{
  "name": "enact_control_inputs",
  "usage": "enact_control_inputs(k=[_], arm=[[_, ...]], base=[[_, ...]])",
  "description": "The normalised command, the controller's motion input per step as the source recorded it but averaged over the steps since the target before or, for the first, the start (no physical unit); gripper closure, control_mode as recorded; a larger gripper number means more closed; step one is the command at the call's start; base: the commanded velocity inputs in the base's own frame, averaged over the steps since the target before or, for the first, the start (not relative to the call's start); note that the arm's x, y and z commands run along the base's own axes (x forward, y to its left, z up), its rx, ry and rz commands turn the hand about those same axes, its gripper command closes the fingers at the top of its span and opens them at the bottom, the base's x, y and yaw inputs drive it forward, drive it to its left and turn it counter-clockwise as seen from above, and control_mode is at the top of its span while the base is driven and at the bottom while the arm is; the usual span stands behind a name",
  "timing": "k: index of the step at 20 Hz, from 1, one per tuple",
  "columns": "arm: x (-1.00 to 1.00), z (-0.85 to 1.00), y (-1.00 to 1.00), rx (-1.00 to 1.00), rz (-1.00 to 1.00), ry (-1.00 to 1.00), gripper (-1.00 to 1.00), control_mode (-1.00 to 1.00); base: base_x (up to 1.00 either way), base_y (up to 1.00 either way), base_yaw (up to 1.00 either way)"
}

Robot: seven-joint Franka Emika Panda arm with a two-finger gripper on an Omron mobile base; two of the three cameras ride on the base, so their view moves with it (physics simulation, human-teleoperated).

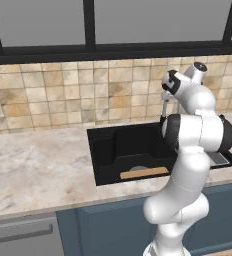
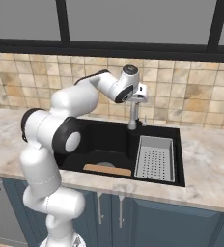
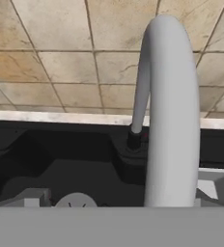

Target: Turn on the sink faucet with hot water and rinse the cutting board for ten seconds, then turn off the faucet. Push the cutting board to reach the water if necessary.

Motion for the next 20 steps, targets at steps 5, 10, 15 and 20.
enact_control_inputs(k=[5,10,15,20], arm=[[0.07,0.0,0.47,0.0,0.0,0.0,-1.0,-1.0],[0.08,0.0,0.5,0.0,0.0,0.0,-1.0,-1.0],[0.15,0.0,0.57,0.0,0.0,0.0,-1.0,-1.0],[0.11,0.0,0.48,0.0,0.0,0.0,-1.0,-1.0]], base=[[0.0,0.0,0.0],[0.0,0.0,0.0],[0.0,0.0,0.0],[0.0,0.0,0.0]])
